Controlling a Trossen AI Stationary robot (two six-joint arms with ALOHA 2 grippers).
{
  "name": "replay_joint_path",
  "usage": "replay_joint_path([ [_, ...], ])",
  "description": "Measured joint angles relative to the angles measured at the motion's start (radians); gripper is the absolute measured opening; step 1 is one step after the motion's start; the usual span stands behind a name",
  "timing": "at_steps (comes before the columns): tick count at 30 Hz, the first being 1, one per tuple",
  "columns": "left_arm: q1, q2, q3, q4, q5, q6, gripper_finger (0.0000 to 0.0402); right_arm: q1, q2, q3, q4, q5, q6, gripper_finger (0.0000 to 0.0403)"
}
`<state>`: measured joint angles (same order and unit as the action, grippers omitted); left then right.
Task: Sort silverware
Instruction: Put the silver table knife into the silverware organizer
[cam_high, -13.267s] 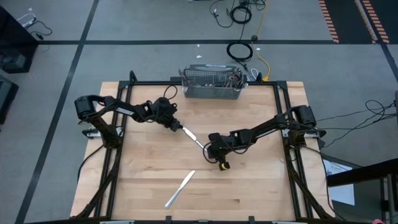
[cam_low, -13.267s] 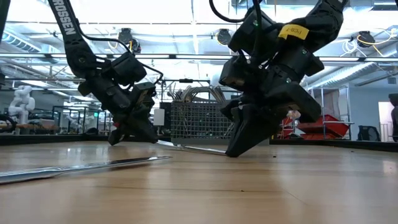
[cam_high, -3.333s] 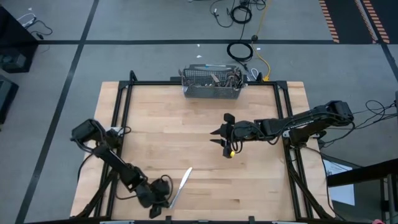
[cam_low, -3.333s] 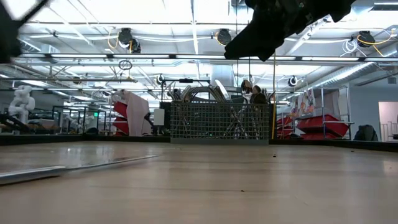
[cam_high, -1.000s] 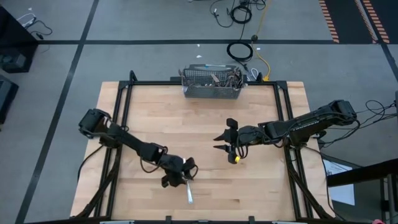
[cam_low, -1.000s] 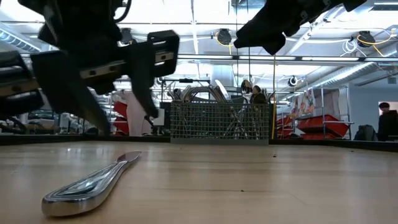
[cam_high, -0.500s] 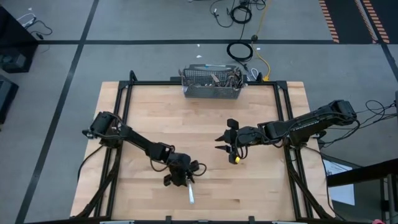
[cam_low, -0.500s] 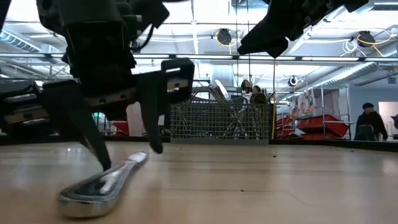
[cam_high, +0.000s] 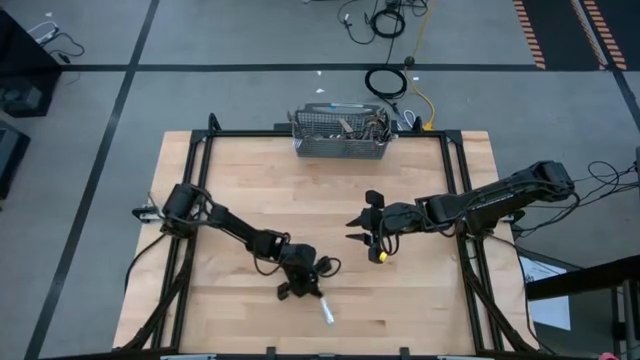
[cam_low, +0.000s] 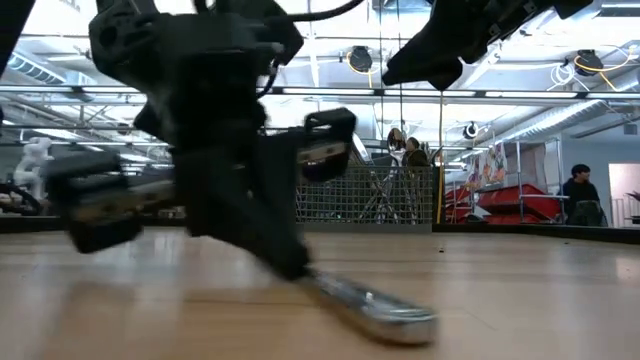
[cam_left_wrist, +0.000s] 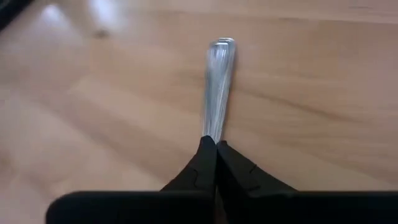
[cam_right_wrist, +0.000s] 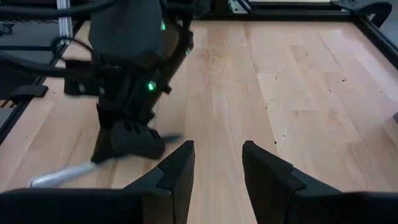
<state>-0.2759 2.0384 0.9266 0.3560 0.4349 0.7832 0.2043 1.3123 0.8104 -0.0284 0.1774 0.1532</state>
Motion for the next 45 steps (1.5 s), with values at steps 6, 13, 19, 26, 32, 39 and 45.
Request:
replay_joint_path([
  [6, 0.009, 0.056, 0.078, -0.017, -0.214, -0.199, 0.0004, 0.000, -0.017, 0.000, -0.007, 0.007, 0.012, 0.0126],
  [13, 0.083, 0.061, 0.081, -0.021, -0.239, -0.434, 0.0002, 0.000, -0.081, 0.000, -0.079, 0.117, 0.066, 0.0115],
  [19, 0.186, 0.063, 0.078, 0.007, -0.280, -0.593, 0.0001, 0.006, -0.111, 0.000, -0.294, 0.158, 0.257, 0.0088],
  [26, 0.295, 0.067, 0.108, 0.033, -0.320, -0.722, 0.0001, 0.071, -0.063, -0.012, -0.398, 0.162, 0.486, 0.0019],
  [32, 0.326, 0.062, 0.165, -0.029, -0.336, -0.747, 0.0000, 0.084, 0.042, -0.022, -0.373, 0.158, 0.632, 0.0001],
  [39, 0.318, 0.048, 0.205, -0.072, -0.326, -0.778, 0.0003, 0.059, 0.165, -0.022, -0.315, 0.187, 0.692, 0.0000],
  [45, 0.318, -0.045, 0.205, -0.133, -0.321, -0.766, 0.0001, 0.052, 0.210, -0.022, -0.288, 0.191, 0.772, 0.0000],
])
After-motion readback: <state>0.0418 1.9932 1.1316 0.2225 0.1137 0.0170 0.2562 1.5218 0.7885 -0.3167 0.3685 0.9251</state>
